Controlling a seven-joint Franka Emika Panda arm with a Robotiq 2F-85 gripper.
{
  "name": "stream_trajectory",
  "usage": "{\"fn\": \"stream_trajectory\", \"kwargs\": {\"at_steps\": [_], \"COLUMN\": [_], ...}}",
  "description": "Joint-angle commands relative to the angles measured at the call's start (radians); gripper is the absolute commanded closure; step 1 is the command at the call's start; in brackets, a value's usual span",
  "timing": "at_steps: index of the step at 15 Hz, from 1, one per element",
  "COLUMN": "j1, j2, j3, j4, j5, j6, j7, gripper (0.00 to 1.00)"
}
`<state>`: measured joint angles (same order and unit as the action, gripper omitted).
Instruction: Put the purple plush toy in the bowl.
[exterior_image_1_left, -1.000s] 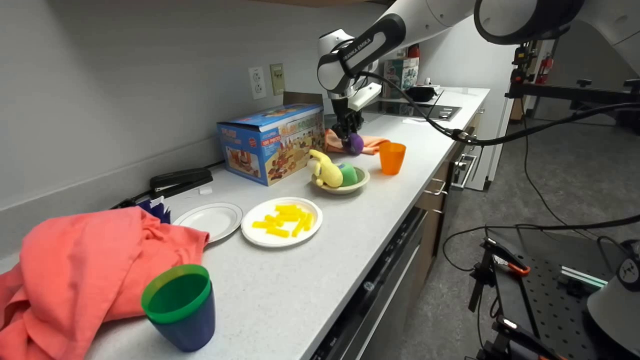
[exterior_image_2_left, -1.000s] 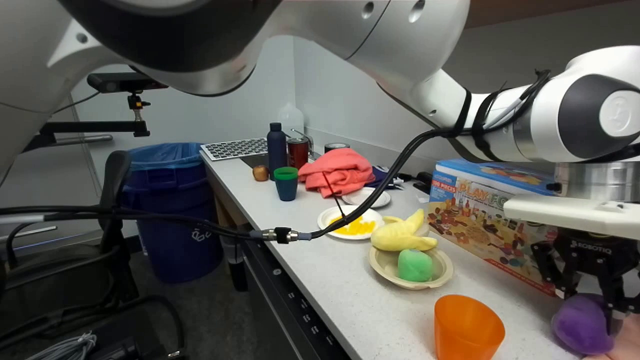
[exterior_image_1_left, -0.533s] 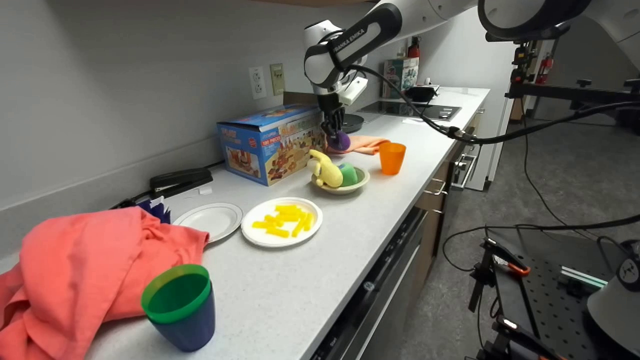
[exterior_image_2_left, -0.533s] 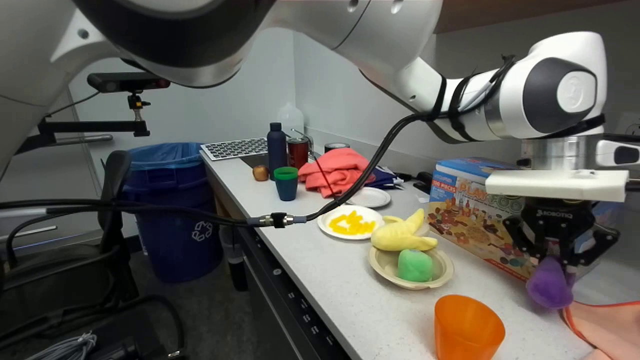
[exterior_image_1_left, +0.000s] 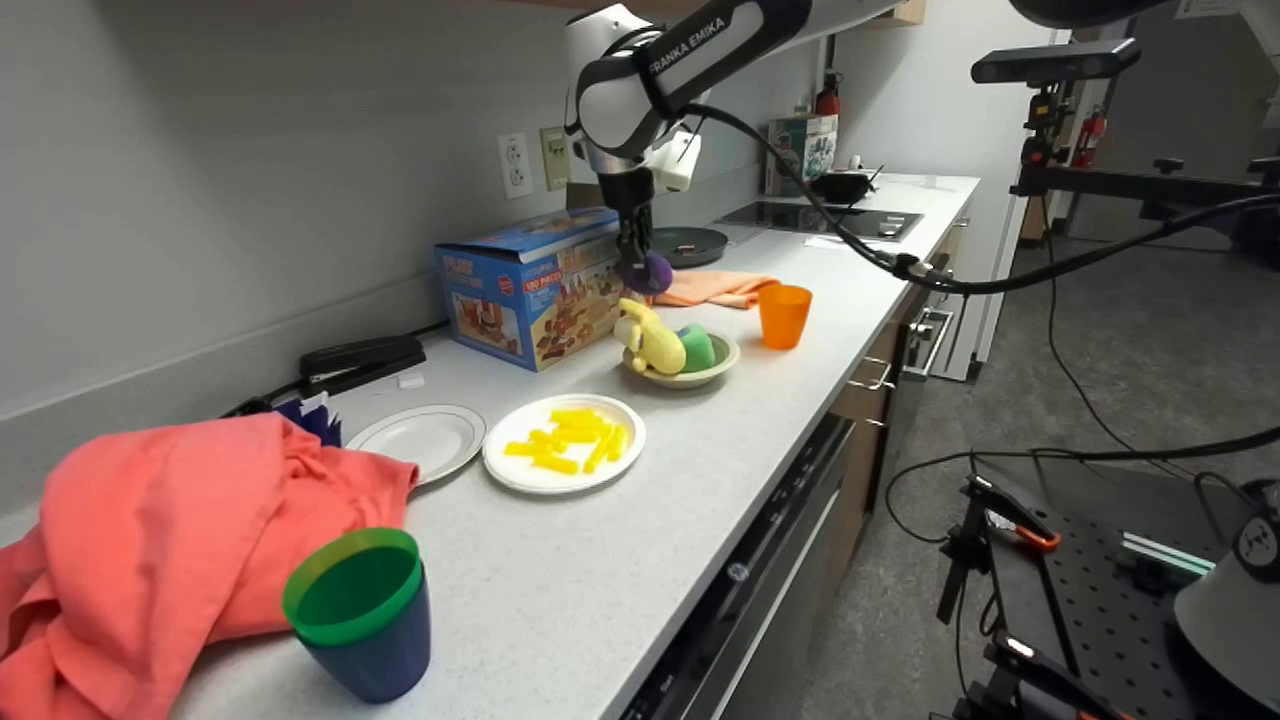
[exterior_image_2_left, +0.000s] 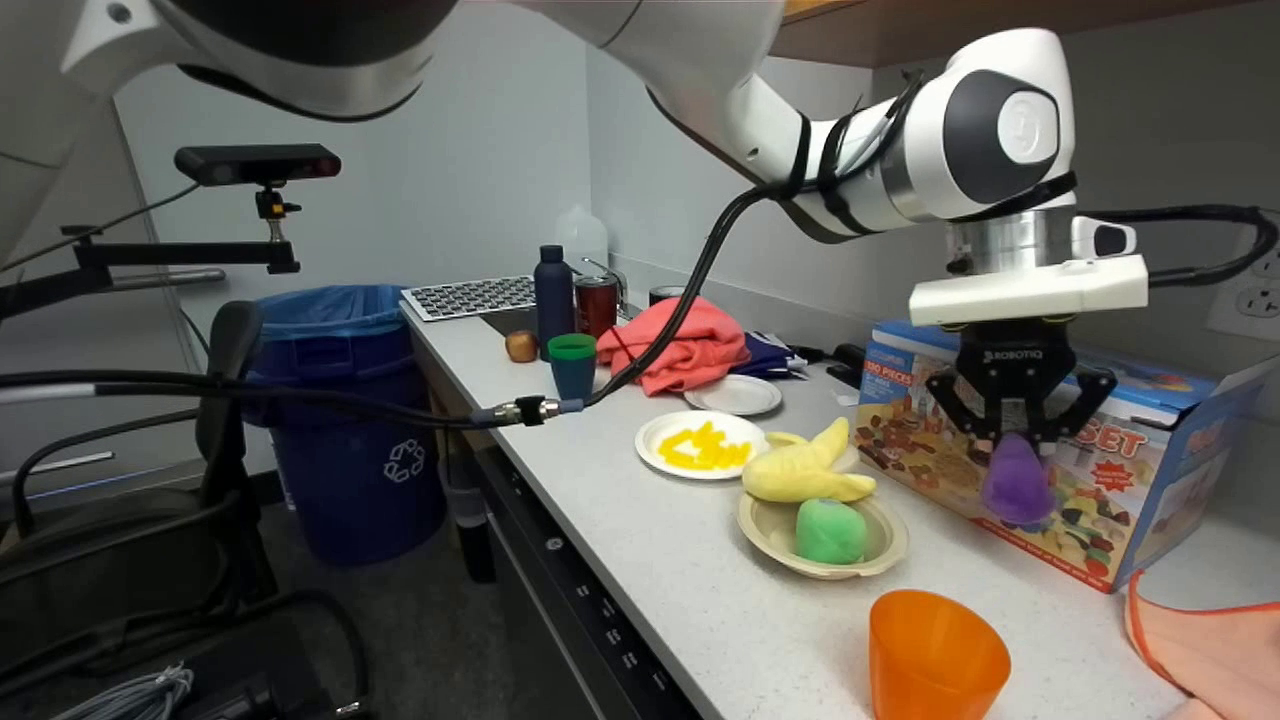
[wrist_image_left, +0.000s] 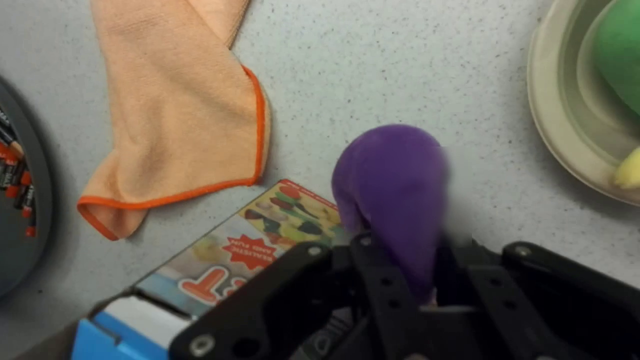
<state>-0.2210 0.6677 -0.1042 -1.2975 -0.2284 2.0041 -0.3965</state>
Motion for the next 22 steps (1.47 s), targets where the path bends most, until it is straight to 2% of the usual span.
{"fn": "stream_trajectory", "kwargs": {"at_steps": [1,16,22], "j1": [0.012,0.048,0.057], "j2": [-0.056,-0.080,-0.123], "j3": [0.021,0.062,0.087], "j4": [-0.045,-0.054,-0.129], "j5": [0.004,0.026,0.011], "j6": [-0.031,-0.295,-0.217], "j7": [-0.032,-0.035,-0.079], "gripper": [0.94,0.94,0.94]}}
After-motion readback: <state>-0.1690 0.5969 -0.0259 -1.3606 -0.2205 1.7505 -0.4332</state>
